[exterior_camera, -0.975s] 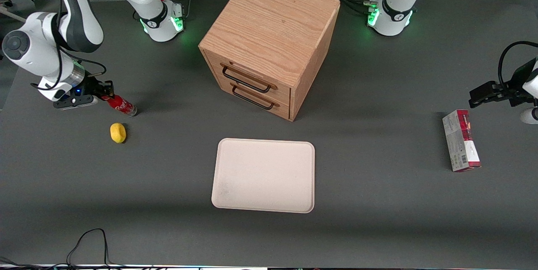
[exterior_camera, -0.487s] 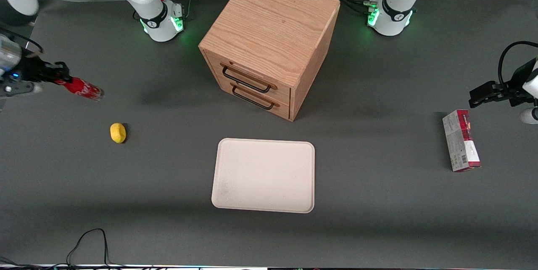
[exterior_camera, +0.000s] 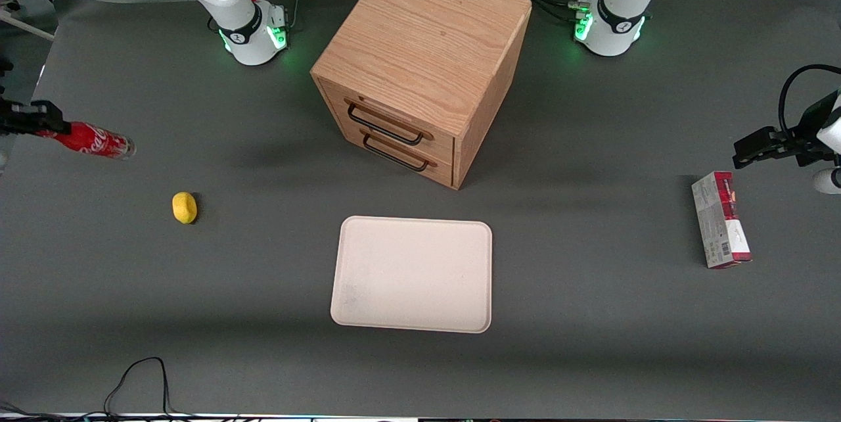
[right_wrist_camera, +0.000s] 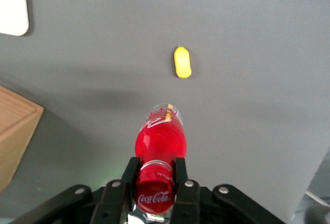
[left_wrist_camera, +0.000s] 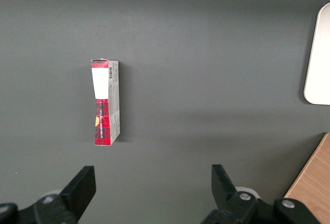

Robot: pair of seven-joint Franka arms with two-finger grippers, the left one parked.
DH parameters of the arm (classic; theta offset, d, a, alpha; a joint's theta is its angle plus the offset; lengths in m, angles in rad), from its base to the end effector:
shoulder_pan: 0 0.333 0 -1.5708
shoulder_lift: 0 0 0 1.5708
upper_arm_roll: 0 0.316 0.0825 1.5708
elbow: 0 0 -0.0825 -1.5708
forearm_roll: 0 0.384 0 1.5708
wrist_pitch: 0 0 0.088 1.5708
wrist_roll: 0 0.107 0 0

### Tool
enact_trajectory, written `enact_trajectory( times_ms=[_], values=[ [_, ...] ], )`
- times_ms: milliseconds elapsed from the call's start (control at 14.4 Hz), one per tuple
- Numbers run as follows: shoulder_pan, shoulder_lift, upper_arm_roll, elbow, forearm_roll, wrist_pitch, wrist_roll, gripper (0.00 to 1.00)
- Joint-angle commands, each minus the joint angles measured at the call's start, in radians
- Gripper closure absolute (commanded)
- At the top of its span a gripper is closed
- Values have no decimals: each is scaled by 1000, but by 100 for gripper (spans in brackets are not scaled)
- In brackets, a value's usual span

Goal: Place coke bottle on tray
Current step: 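Lift the held bottle and pull it back toward the right arm base, then carry the bottle over to the edge of the white tray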

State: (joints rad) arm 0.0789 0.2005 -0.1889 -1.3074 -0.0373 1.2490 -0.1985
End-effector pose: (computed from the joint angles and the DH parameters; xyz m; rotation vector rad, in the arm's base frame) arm 0.5759 -0.0559 0.6088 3.0780 0.1234 -0.4083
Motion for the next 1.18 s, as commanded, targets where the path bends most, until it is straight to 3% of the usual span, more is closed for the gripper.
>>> enact_trajectory(
  times_ms=[0,278,627,1114],
  values=[
    [-1,118,96,161,22,-46,146,100],
    [15,417,317,422,10,9,518,100],
    [185,575,333,442,-50,294,780,100],
    [256,665,335,442,-72,473,864,100]
  ],
)
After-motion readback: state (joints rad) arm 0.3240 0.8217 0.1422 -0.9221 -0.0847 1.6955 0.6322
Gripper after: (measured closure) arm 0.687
